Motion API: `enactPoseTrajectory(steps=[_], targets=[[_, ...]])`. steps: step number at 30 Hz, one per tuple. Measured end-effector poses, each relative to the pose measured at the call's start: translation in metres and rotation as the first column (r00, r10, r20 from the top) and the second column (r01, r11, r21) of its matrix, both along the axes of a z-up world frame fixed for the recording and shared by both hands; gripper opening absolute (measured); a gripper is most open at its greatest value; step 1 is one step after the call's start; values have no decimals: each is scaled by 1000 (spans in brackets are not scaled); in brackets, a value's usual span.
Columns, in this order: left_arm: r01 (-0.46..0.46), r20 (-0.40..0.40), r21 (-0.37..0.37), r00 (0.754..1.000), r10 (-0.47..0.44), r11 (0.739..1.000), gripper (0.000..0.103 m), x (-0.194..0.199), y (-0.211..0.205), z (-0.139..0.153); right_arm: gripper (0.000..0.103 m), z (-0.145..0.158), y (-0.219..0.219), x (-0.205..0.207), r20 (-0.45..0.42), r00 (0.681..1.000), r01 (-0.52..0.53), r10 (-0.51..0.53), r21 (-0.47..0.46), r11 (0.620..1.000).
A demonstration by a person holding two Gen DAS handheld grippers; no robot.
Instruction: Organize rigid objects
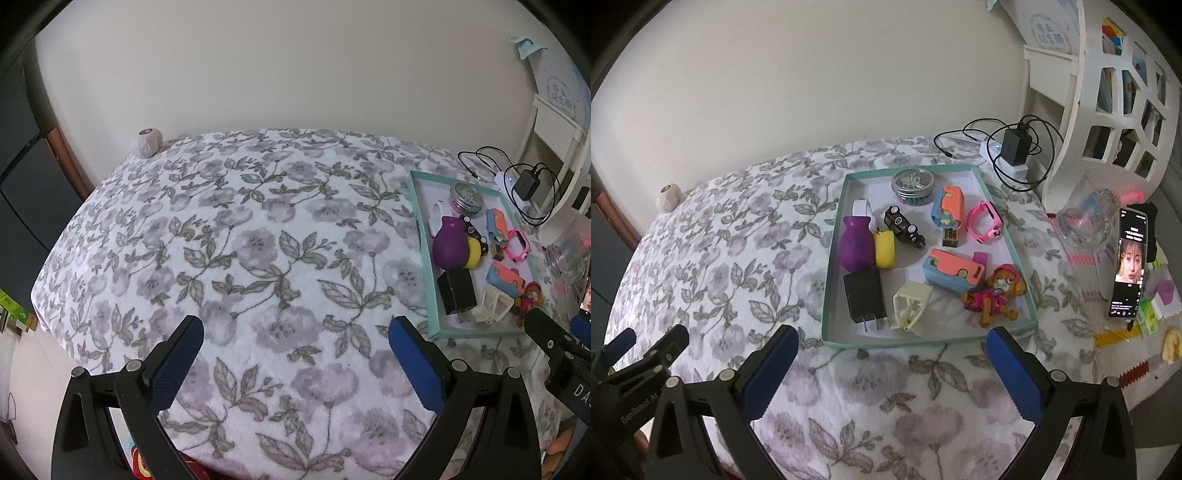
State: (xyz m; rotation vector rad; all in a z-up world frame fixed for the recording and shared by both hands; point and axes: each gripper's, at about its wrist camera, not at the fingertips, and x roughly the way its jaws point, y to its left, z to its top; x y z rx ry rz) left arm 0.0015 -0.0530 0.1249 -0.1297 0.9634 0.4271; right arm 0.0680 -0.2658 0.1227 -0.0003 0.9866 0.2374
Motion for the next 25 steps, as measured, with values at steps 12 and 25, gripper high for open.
enactPoseTrajectory(steps=[12, 25], targets=[[-3, -8, -1, 1000, 3, 1000, 100, -5, 1, -2, 103, -1, -3, -8, -4, 1000, 3, -3, -3, 1000], [4, 12, -6, 1000, -4, 1000, 100, -6, 1, 2, 103, -1, -3, -9, -4, 1000, 0, 0, -6, 1000]])
